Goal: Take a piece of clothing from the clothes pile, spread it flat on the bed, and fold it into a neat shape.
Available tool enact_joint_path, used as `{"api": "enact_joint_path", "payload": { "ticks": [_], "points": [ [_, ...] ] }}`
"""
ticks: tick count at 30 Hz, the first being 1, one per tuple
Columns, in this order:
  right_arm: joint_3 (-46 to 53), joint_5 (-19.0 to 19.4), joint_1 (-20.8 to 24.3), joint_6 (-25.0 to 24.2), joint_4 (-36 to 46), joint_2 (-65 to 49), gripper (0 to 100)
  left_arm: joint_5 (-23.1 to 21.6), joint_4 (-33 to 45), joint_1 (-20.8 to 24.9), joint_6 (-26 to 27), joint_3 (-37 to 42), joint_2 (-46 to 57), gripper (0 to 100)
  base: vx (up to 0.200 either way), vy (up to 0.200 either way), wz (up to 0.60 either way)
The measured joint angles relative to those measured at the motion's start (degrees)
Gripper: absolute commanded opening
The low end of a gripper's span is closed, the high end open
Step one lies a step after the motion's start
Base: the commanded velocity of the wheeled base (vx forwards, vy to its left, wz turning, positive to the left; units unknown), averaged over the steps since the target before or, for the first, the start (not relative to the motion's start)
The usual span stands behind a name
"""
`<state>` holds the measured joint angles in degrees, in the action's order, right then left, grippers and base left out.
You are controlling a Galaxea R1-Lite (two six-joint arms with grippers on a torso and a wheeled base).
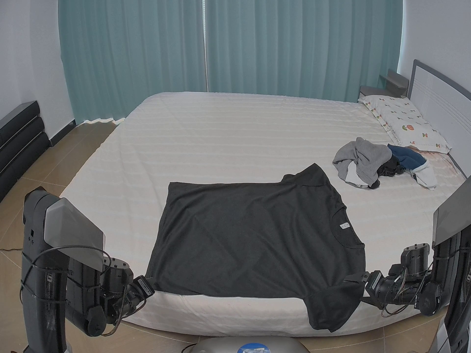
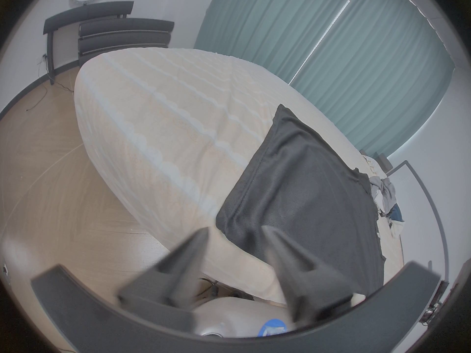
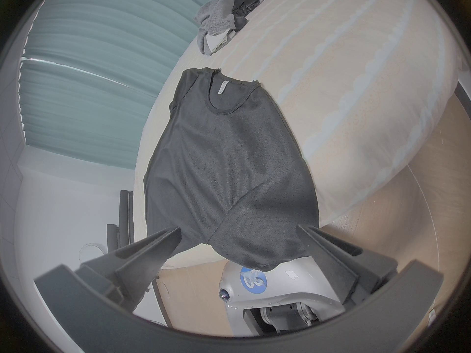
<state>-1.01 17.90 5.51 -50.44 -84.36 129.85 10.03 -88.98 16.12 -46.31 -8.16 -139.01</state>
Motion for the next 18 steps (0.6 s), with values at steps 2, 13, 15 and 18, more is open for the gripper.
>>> {"api": "enact_joint_path", "payload": {
  "ticks": [2,13,15,18],
  "points": [
    [0.0,0.0,0.0,0.0,0.0,0.0,100,-1.8,0.0,-0.4,-0.1,0.1,0.2,100,0.0,0.0,0.0],
    [0.0,0.0,0.0,0.0,0.0,0.0,100,-19.9,0.0,-7.2,7.4,-1.1,1.0,100,0.0,0.0,0.0],
    [0.0,0.1,0.0,0.0,0.0,0.0,100,-21.4,0.0,-8.9,11.6,-1.6,1.1,100,0.0,0.0,0.0],
    [0.0,0.1,0.0,0.0,0.0,0.0,100,-23.0,0.0,-11.1,14.7,-2.4,1.1,100,0.0,0.0,0.0]
  ]
}}
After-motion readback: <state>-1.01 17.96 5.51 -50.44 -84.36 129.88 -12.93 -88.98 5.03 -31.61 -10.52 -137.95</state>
